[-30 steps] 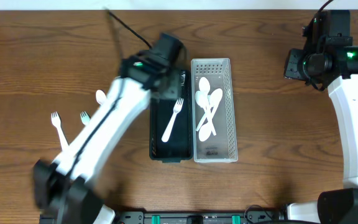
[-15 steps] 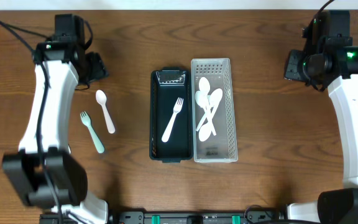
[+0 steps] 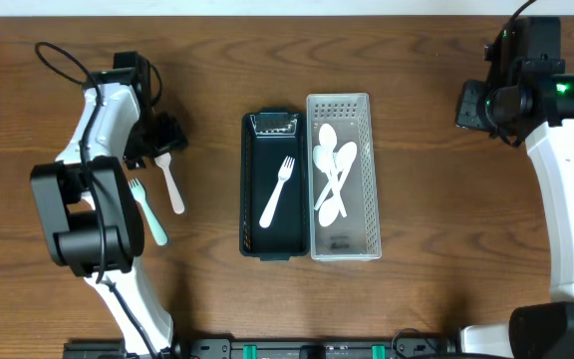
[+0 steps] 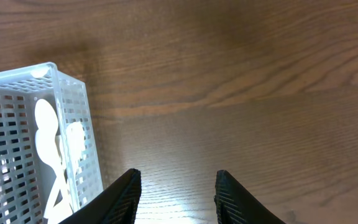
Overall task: Pack container
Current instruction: 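Lower the left gripper onto the white spoon and grasp it, then carry the white spoon into the green tray and release it, then grasp the teal-handled fork with the left gripper, then carry the teal-handled fork into the green tray and release it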
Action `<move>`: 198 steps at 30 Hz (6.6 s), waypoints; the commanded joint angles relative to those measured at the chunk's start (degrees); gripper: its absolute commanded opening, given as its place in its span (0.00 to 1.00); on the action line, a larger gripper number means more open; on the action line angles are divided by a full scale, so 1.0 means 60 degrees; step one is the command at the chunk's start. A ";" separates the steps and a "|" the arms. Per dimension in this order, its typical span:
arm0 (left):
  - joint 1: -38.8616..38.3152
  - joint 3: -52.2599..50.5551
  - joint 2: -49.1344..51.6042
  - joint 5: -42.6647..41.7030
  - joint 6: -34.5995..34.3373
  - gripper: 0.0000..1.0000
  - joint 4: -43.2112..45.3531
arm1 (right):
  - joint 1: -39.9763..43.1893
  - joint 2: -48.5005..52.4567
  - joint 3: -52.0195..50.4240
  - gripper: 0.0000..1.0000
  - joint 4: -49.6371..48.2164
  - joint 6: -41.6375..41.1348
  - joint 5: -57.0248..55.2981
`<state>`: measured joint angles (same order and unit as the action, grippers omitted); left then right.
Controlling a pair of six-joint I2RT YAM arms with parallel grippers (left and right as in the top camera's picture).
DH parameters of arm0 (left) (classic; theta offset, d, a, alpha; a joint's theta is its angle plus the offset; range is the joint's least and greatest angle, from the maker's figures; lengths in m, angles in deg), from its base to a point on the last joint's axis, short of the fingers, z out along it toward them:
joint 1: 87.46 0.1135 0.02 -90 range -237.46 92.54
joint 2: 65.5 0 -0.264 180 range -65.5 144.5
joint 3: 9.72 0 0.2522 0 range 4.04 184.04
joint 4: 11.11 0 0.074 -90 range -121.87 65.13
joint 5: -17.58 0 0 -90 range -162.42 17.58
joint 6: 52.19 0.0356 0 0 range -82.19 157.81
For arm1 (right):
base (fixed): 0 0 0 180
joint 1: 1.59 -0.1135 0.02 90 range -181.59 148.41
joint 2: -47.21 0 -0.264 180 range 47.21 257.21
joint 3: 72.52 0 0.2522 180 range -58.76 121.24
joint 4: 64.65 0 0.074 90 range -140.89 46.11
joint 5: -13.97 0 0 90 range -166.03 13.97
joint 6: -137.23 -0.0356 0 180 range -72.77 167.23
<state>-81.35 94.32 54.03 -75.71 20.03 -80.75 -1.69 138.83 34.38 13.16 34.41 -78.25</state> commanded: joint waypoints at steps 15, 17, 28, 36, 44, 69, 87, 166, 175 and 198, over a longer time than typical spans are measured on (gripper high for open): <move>-0.0004 -0.0138 0.0925 -0.0382 0.0463 0.79 -0.0062 | 0.0076 0.0022 -0.0051 0.43 0.0011 -0.0069 -0.0098; -0.0004 -0.0215 0.0925 -0.0382 0.0463 0.78 -0.0062 | 0.0076 0.0022 -0.0051 0.43 0.0015 -0.0069 -0.0098; -0.0004 -0.0331 0.0925 -0.0375 0.0528 0.36 -0.0076 | 0.0076 0.0022 -0.0051 0.42 0.0018 -0.0069 -0.0098; -0.0004 -0.0331 0.0925 -0.0375 0.0532 0.21 -0.0109 | 0.0076 0.0022 -0.0051 0.43 0.0022 -0.0069 -0.0098; -0.0004 -0.0331 0.0925 -0.0346 0.0528 0.11 -0.0102 | 0.0076 0.0022 -0.0051 0.43 0.0015 -0.0069 -0.0102; -0.3661 0.1800 -0.2754 -0.0353 0.0852 0.06 -0.1606 | 0.0076 0.0022 -0.0051 0.43 0.0018 -0.0062 -0.0102; -0.5901 0.1071 -0.0758 -0.0346 0.0707 0.11 -0.1173 | 0.0076 0.0022 -0.0051 0.43 0.0273 0.0372 -0.0171; 0.1898 -0.2466 -0.0586 -0.0528 0.1282 0.41 0.1370 | 0.0076 0.0022 -0.0051 0.47 0.0331 0.0499 -0.0168; 0.1898 -0.2466 -0.0586 -0.0532 0.1282 0.28 0.1373 | 0.0076 0.0022 -0.0051 0.47 0.0331 0.0430 -0.0168; -0.1242 -0.0586 -0.4215 -0.0568 0.1133 0.19 -0.0656 | 0.0076 0.0022 -0.0051 0.47 0.0328 0.0437 -0.0168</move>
<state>-83.47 89.53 33.20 -78.49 27.46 -84.40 -1.69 138.83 34.38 15.08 37.05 -78.64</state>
